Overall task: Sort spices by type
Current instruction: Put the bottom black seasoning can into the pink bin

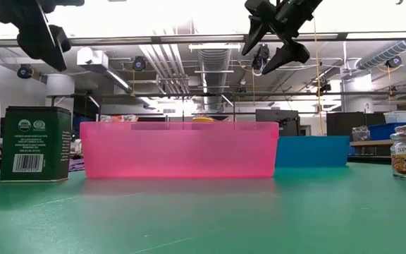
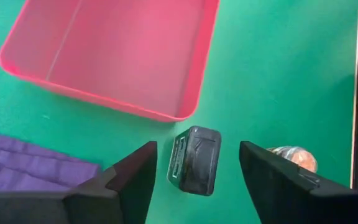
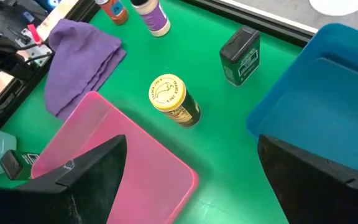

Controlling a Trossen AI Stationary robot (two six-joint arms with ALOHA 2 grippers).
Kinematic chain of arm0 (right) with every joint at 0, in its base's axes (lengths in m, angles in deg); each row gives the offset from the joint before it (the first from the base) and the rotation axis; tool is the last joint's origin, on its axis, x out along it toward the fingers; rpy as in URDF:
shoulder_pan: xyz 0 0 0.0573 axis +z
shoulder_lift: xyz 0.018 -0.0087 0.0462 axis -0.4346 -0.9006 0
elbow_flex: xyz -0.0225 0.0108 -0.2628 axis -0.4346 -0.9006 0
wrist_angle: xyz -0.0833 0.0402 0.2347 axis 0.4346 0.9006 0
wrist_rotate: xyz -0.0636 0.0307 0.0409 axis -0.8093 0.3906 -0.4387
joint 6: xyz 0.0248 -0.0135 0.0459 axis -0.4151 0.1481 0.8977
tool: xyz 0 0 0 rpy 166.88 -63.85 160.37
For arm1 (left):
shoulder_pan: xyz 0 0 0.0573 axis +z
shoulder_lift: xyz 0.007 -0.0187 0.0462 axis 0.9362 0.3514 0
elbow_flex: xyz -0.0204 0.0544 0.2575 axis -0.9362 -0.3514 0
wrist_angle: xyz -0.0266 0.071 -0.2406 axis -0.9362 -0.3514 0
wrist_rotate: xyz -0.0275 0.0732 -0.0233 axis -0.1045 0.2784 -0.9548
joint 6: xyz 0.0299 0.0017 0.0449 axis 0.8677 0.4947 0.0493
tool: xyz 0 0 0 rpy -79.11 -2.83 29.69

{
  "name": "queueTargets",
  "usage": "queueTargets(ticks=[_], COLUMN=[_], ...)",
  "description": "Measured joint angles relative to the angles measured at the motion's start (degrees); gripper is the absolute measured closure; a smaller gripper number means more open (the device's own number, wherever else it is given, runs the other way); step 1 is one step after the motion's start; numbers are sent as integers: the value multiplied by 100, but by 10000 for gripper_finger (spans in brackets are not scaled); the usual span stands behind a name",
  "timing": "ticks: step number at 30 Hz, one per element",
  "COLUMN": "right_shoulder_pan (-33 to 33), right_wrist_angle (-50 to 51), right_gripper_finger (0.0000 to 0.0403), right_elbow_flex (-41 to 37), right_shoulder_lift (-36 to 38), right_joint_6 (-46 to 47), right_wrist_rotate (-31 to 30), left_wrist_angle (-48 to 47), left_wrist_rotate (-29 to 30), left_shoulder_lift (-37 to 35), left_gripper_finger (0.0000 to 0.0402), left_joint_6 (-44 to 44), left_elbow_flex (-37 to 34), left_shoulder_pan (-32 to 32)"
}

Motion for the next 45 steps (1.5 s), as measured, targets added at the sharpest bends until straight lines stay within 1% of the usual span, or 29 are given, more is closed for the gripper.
queueTargets(ticks=[7, 12, 18, 25, 32, 39, 45], right_shoulder_pan=[0, 0, 0, 0, -2, -2, -2], right_wrist_angle=[0, 2, 5, 7, 7, 22, 26], right_gripper_finger=[51, 51, 51, 51, 51, 51, 51], right_elbow_flex=[0, 0, 0, 0, 0, 0, 0], right_shoulder_lift=[0, 0, 0, 0, 0, 0, 0], right_joint_6=[109, 162, 164, 164, 164, 205, 205], right_wrist_rotate=[-2, -2, -2, -4, -4, -5, -52], left_wrist_angle=[105, 334, 666, 1055, 1373, 1460, 1550], left_wrist_rotate=[-7, -21, -66, -71, -66, -102, -215], left_shoulder_lift=[331, 524, 620, 645, 649, 678, 956], left_gripper_finger=[135, 118, 116, 116, 115, 115, 115], left_joint_6=[617, 1029, 1104, 980, 1070, 1116, 1124], left_elbow_flex=[24, -74, -159, -613, -884, -940, -951], left_shoulder_pan=[-14, -78, -133, -177, -177, -185, -202])
